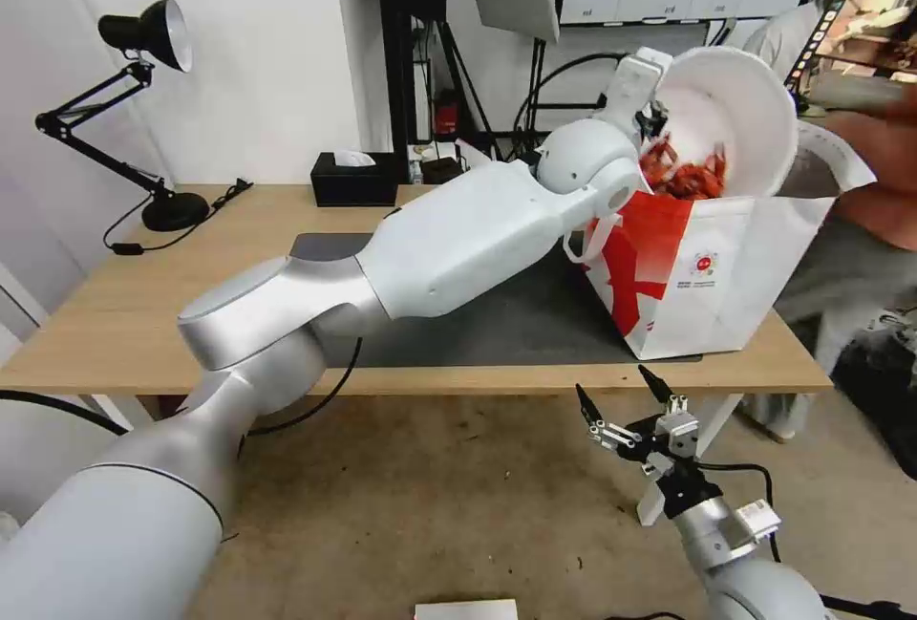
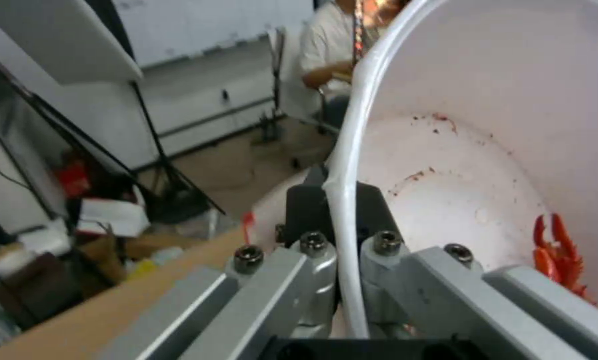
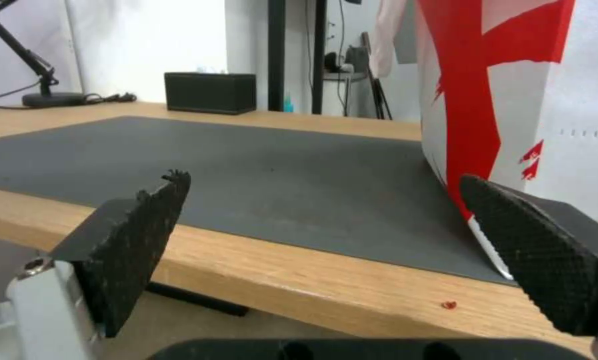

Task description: Pick up the trash from the table and place it into the takeout bag.

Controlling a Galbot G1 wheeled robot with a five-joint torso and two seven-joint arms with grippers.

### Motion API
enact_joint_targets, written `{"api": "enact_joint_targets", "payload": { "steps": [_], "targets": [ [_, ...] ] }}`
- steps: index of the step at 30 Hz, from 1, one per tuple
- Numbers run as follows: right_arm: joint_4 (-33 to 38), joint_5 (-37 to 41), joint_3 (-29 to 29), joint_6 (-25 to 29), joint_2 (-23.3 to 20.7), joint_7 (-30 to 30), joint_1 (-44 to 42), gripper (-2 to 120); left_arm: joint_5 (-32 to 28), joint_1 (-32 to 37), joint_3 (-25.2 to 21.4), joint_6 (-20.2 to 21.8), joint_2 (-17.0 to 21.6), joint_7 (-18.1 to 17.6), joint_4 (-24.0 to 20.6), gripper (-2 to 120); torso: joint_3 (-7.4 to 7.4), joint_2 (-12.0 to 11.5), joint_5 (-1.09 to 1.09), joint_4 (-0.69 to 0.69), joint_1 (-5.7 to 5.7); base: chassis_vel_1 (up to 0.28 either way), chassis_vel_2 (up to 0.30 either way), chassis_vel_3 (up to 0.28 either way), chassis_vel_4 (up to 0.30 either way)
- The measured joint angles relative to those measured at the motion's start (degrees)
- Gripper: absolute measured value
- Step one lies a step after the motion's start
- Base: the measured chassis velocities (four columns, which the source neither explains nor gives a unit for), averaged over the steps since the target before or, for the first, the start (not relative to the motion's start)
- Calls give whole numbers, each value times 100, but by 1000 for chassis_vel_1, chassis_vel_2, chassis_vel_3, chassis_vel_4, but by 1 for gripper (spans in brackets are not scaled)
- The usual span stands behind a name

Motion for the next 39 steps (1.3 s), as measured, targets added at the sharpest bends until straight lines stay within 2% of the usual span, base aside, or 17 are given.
{"api": "enact_joint_targets", "payload": {
  "steps": [13, 21, 23, 25, 28, 29, 32, 33, 34, 39],
  "targets": [
    [0, 0, 0, 0, 0, 1, 0, 100, -192, 226, 120, 134, 9, 308, 179, 0, 0, 0, 0, 0, 0, 0, 0, 0, 0],
    [0, 0, 0, 0, 0, 0, 0, 100, -184, 333, 155, 175, 12, 322, 169, 1, 0, 0, 0, 0, 0, 0, 0, 0, 0],
    [0, 0, 0, 0, 0, 0, 0, 100, -186, 350, 164, 220, 12, 315, 138, 11, 0, 0, 0, 0, 0, 0, 0, 0, 0],
    [0, 0, 0, 0, 0, 0, 0, 100, -227, 357, 164, 220, 11, 319, 106, 14, 0, 0, -1, 1, 0, 0, 0, 0, 0],
    [0, 0, 0, 0, 0, 0, 0, 100, -416, 374, 155, 208, 10, 385, 18, 28, 0, 0, 0, 0, 0, 0, 0, 0, 0],
    [0, 0, 0, 0, 0, 0, 0, 100, -416, 374, 155, 208, 10, 385, 18, 28, 0, 0, 0, 0, 0, 0, 0, 0, 0],
    [0, 0, 0, 0, 0, 0, 0, 100, -519, 396, 141, 118, 10, 402, -51, 43, 0, 0, 0, 0, 0, 0, 0, 0, 0],
    [0, 0, 0, 0, 0, 0, 0, 100, -519, 396, 141, 118, 10, 402, -51, 43, 0, 0, 0, 0, 0, 0, 0, 0, 0],
    [0, 0, 0, 0, 0, 0, 0, 100, -531, 408, 116, 96, 12, 401, -82, 49, 0, 0, 0, 0, 0, 0, 0, 0, 0],
    [0, 0, 0, 0, 0, 0, 0, 100, -541, 433, -57, -49, 89, 255, -347, 69, 0, 0, 0, 0, 0, 0, 0, 0, 0]
  ]
}}
